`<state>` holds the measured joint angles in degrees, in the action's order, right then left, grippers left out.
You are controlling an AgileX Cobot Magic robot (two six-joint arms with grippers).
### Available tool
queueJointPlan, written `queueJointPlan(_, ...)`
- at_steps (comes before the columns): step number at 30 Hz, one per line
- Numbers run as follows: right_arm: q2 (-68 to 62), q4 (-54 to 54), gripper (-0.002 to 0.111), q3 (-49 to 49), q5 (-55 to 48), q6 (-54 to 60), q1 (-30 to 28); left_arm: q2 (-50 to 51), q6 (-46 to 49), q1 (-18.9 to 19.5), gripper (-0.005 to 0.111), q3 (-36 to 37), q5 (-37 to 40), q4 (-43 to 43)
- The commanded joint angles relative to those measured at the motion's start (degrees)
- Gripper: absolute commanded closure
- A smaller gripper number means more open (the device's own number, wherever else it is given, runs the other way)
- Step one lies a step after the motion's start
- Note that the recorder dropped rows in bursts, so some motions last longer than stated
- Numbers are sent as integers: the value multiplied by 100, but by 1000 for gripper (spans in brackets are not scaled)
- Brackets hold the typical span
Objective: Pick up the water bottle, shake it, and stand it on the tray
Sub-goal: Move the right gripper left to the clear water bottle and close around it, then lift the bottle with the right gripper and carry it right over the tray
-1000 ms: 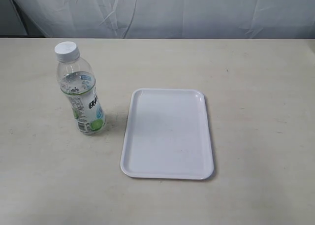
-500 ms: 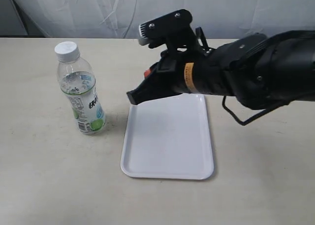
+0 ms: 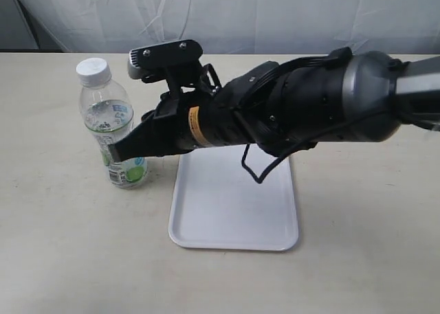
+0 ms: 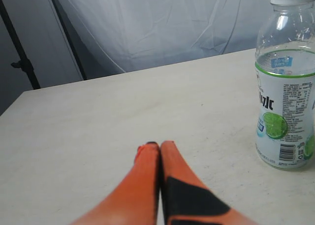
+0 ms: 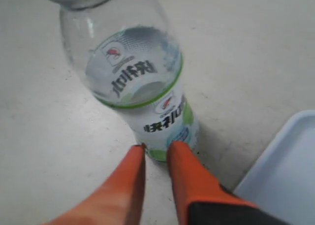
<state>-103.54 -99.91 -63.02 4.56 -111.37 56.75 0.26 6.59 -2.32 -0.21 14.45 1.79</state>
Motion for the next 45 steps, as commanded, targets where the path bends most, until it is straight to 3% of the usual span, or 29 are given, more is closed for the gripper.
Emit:
queueJointPlan(1,-127,-4,48,-71,68,-10,6,-26,1,-2,106,21,-77,0)
queueJointPlan(4,-128,-4,16,-71,68,13,6,-26,-13,-2,106,21,-77,0)
queueJointPlan(6,-128,-4,4,-71,-4,52,67,-26,-13,-2,106,21,-77,0)
queueJointPlan(12,-149,-4,4,-112,-771,524,404,-26,-13,-2,106,21,-77,0)
queueJointPlan(18,-510,-4,4,-656,-864,540,555,-26,-13,-2,106,21,-77,0)
queueJointPlan(37,-1784,-4,4,-1912,-1334,519,555,-26,-2,-2,106,21,-77,0)
queueJointPlan(39,-1796,-4,12,-1924,-1334,519,555,-26,-2,-2,106,21,-77,0)
queueJointPlan(40,-1796,-4,21,-1924,-1334,519,555,-26,-15,-2,106,21,-77,0)
queueJointPlan(45,-1796,-4,108,-1924,-1114,513,555,-26,-15,-2,106,21,-77,0)
